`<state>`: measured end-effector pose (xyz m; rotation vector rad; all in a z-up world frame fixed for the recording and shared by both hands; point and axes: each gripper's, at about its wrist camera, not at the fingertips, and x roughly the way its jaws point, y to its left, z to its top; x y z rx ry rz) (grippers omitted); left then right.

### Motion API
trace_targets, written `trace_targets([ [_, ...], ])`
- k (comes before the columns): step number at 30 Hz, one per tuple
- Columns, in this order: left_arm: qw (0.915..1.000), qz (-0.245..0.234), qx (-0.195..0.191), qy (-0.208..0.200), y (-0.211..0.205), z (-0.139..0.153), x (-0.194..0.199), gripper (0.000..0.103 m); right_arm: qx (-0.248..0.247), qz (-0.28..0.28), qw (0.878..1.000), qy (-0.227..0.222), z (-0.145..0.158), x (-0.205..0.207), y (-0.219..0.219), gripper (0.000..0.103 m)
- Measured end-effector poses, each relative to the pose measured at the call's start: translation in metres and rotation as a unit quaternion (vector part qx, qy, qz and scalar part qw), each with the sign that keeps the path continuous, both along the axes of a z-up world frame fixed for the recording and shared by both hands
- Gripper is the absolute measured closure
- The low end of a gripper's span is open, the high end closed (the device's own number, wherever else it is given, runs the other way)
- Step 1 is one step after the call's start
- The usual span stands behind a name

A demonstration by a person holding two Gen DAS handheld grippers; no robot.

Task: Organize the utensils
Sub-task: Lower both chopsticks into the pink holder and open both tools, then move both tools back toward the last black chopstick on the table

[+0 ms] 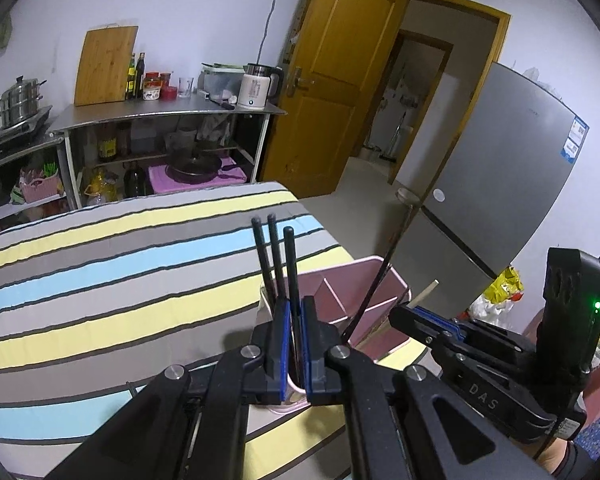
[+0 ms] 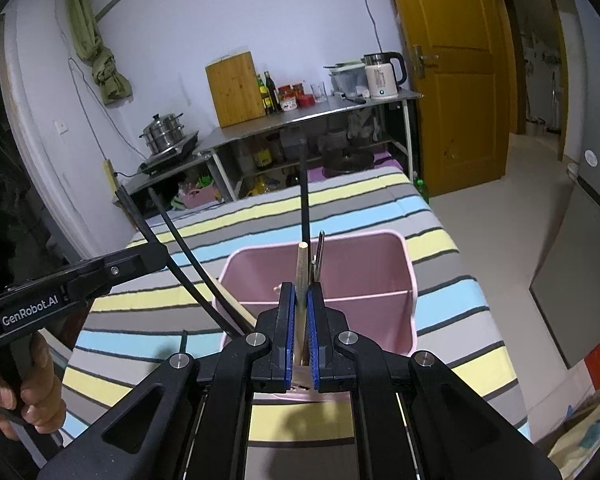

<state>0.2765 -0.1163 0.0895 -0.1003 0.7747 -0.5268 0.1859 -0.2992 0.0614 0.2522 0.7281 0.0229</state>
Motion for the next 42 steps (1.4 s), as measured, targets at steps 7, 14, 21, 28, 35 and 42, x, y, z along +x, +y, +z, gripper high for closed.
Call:
trace_targets([
  [7, 0.9999, -0.007, 0.015, -0.001, -0.004, -0.003, -0.008, 0.097, -0.001, 0.000, 1.000, 0.012, -0.005, -0.001, 0.001, 0.096],
  [14, 0.9999, -0.006, 0.003, -0.014, 0.004, 0.009, -0.023, 0.089, -0.009, 0.000, 1.000, -0.009, 0.010, -0.013, 0.004, 0.089],
  [21, 0.9997, 0.005, -0.004, -0.023, 0.023, 0.017, -0.040, 0.089, -0.011, -0.002, 1.000, -0.026, 0.022, -0.027, 0.005, 0.088],
  [28, 0.9992, 0.024, -0.006, -0.032, 0.043, 0.022, -0.058, 0.089, -0.008, -0.005, 0.999, -0.041, 0.033, -0.043, 0.004, 0.088],
  [35, 0.9983, 0.046, 0.006, -0.036, 0.067, 0.017, -0.075, 0.089, -0.006, 0.004, 0.998, -0.057, 0.044, -0.059, 0.010, 0.088],
  [42, 0.9971, 0.075, 0.007, -0.014, 0.096, -0.007, -0.086, 0.089, -0.004, 0.031, 0.998, -0.056, 0.041, -0.068, 0.030, 0.088],
])
